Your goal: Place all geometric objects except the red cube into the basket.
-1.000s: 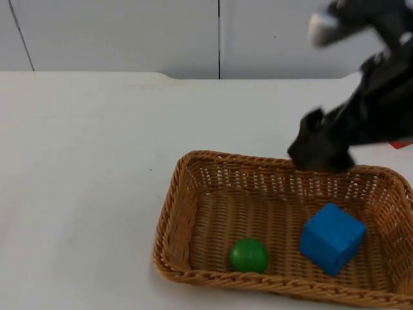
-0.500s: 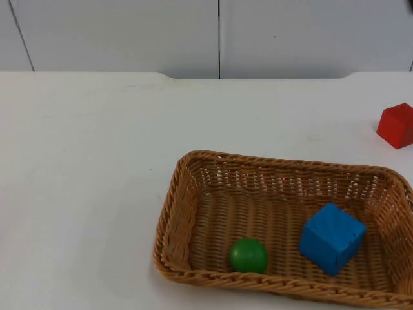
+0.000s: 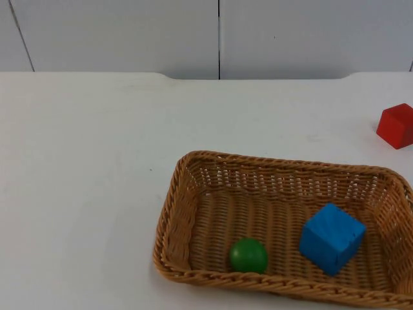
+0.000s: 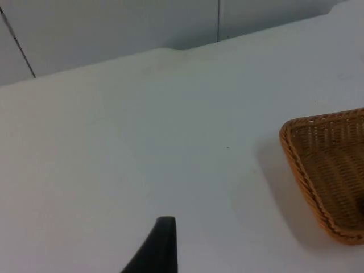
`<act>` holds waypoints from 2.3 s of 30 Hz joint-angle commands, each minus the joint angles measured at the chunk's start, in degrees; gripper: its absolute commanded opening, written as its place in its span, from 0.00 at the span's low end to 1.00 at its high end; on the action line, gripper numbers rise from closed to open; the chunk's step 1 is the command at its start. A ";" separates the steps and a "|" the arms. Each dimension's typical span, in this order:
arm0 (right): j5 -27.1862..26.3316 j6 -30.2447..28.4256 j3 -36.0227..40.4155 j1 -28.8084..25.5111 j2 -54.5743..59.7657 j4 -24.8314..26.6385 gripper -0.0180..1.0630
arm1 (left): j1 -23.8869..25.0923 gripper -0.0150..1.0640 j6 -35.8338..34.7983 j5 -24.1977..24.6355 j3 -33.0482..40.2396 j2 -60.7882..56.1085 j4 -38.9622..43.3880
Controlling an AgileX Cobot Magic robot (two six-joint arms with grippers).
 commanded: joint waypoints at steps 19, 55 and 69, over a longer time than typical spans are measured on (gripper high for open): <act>11.71 -0.95 10.60 -0.01 -27.18 -0.89 0.99 | 0.15 0.99 -11.27 4.32 10.49 -18.21 6.22; 13.10 -0.22 20.57 -0.12 -27.66 2.41 0.99 | 0.15 0.99 -15.51 4.96 11.05 -18.21 11.13; 13.10 -2.07 20.66 -0.12 -27.66 5.24 0.99 | 0.15 0.99 -15.65 4.84 11.05 -18.21 10.54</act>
